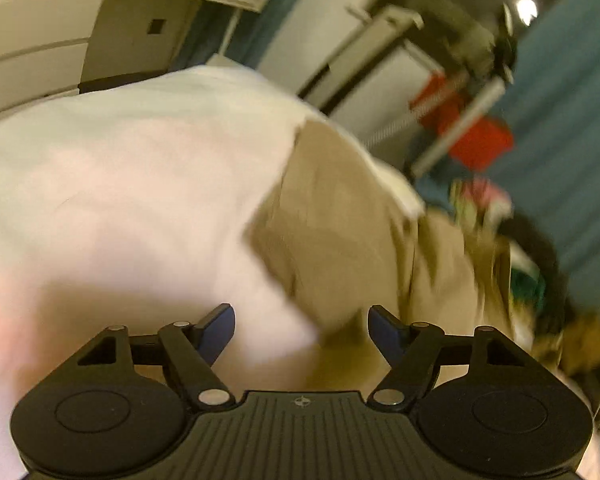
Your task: Fold clothes
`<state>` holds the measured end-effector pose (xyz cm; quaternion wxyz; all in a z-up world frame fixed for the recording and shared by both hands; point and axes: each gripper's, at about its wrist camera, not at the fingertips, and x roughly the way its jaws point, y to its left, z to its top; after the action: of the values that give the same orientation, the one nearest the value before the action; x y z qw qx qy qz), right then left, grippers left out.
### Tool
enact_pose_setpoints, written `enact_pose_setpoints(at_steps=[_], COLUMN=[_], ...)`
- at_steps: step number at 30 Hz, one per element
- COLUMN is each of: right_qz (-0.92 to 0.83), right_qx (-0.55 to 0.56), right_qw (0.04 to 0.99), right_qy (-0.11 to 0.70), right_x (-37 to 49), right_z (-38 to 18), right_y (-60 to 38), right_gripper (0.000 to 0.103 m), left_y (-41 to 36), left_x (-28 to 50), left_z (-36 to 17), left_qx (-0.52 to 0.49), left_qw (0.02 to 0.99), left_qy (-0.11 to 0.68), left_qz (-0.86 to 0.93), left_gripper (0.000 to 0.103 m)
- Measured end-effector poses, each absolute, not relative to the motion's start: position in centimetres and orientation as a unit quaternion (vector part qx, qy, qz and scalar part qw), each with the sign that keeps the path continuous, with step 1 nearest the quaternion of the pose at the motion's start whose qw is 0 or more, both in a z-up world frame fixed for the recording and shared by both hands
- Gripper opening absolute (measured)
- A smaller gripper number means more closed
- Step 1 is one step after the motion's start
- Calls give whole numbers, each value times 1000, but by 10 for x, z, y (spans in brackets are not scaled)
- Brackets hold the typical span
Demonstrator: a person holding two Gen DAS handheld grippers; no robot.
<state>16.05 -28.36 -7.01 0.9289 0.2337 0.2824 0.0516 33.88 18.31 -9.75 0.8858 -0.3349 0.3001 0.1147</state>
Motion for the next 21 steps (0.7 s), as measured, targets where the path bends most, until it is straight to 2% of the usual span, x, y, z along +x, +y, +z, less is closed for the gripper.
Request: enact_pose_setpoints(at_steps=[2,4,5,6,7,15,17,19,21], right_qz=[49,47,47,47,47,27,24,23,22], right_qx=[235,237,238,237,236,218,216,213,208], right_qw=[926,922,921,920,919,932,934,937,940], right_qy=[291,301,306,310,311,290,283,277,269], right_x=[171,182,187,191,194,200,197,194,191], right_z=[-79,-87,-91,-94,-95,-93,-91,-87,-84], right_y=[-282,-280,-279,-279,-278,-283,-285,-286,-287], right_gripper=[78,78,78,78,78,78,78,78,78], left_y=[186,191,195,200,204,207,200,193,184], left_x=[353,365,370,374,377,387,383,372,364], left_z=[-98,-99,-100,-101,-99,-78,-78,-73,-67], left_qx=[-332,-330,-336,-340,-339,-195,-176,-175,-165], left_qw=[891,893,891,887,886,914,920,920,923], left_qy=[285,276,275,277,281,275,277,280,288], left_qz=[121,129,134,140,148,224,215,210,198], left_gripper=[60,34,26,8,6,5,11,32,46])
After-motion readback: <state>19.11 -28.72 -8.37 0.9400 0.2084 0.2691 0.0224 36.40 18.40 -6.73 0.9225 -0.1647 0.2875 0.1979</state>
